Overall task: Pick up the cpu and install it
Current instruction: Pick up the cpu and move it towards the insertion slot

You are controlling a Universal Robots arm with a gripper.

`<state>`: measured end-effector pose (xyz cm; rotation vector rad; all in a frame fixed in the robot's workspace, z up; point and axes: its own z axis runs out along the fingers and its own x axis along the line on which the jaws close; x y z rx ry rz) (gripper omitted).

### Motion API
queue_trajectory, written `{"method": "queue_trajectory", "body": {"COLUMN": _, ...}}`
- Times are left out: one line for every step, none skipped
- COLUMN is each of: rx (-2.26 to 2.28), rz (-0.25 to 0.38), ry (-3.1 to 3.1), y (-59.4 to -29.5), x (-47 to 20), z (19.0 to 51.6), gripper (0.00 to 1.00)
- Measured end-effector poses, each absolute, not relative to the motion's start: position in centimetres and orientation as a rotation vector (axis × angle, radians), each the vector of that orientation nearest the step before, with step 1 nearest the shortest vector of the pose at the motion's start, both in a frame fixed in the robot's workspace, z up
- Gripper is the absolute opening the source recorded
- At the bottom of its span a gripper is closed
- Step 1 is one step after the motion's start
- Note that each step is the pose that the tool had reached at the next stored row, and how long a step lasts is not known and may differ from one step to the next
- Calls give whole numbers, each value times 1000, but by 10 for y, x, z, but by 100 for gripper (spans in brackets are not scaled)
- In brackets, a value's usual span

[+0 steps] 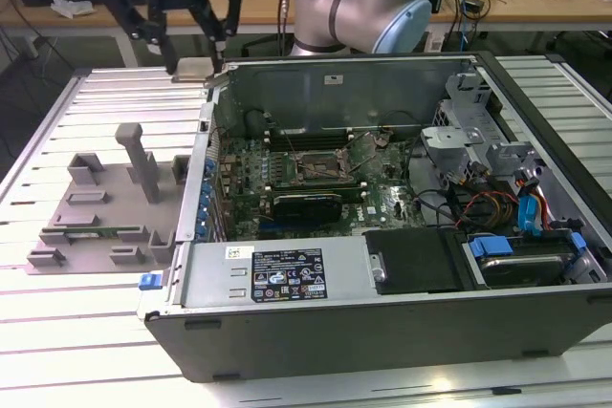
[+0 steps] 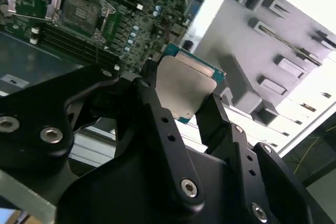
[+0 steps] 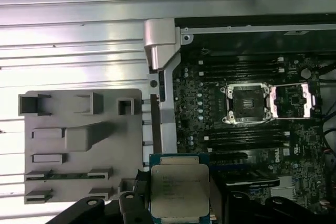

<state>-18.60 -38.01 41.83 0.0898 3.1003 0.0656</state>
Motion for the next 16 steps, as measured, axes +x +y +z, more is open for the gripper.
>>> {"method": "queue_trajectory", "body": {"rx": 89, "rz": 66, "ry": 3100, "y": -380, "x": -180, "z": 418, "gripper": 54}}
{"method": "queue_trajectory", "body": {"rx": 90, "rz": 66, "ry": 3100, "y": -380, "x": -176, "z": 418, "gripper": 54}}
{"method": "queue_trajectory", "body": {"rx": 90, "rz": 65, "ry": 3100, "y": -380, "x": -171, "z": 418, "gripper": 54}}
{"method": "queue_trajectory", "body": {"rx": 90, "rz": 65, "ry": 3100, "y": -380, "x": -163, "z": 418, "gripper": 54}}
{"method": "queue_trajectory", "body": {"rx": 90, "rz": 66, "ry": 3100, "y": -380, "x": -158, "z": 418, "gripper": 54}}
{"method": "queue_trajectory", "body": {"rx": 90, "rz": 66, "ry": 3100, "y": -380, "x": -155, "z": 418, "gripper": 54}}
{"method": "queue_trajectory", "body": {"rx": 90, "rz": 66, "ry": 3100, "y": -380, "x": -146, "z": 418, "gripper": 54}}
{"method": "queue_trajectory", "body": {"rx": 90, "rz": 66, "ry": 3100, "y": -380, "x": -141, "z": 418, "gripper": 54}}
{"method": "queue_trajectory", "body": {"rx": 90, "rz": 66, "ry": 3100, "y": -380, "x": -137, "z": 418, "gripper": 54}}
{"method": "queue_trajectory", "body": {"rx": 90, "rz": 66, "ry": 3101, "y": -380, "x": -130, "z": 418, "gripper": 54}}
{"method": "queue_trajectory", "body": {"rx": 90, "rz": 65, "ry": 3101, "y": -380, "x": -122, "z": 418, "gripper": 54}}
{"method": "queue_trajectory", "body": {"rx": 90, "rz": 66, "ry": 3101, "y": -380, "x": -106, "z": 418, "gripper": 54}}
{"method": "queue_trajectory", "body": {"rx": 90, "rz": 66, "ry": 3101, "y": -380, "x": -98, "z": 418, "gripper": 54}}
{"method": "queue_trajectory", "body": {"rx": 90, "rz": 66, "ry": 3101, "y": -380, "x": -93, "z": 418, "gripper": 54}}
{"method": "queue_trajectory", "body": {"rx": 90, "rz": 66, "ry": 3101, "y": -380, "x": -85, "z": 418, "gripper": 54}}
{"method": "queue_trajectory", "body": {"rx": 90, "rz": 66, "ry": 3101, "y": -380, "x": -81, "z": 418, "gripper": 54}}
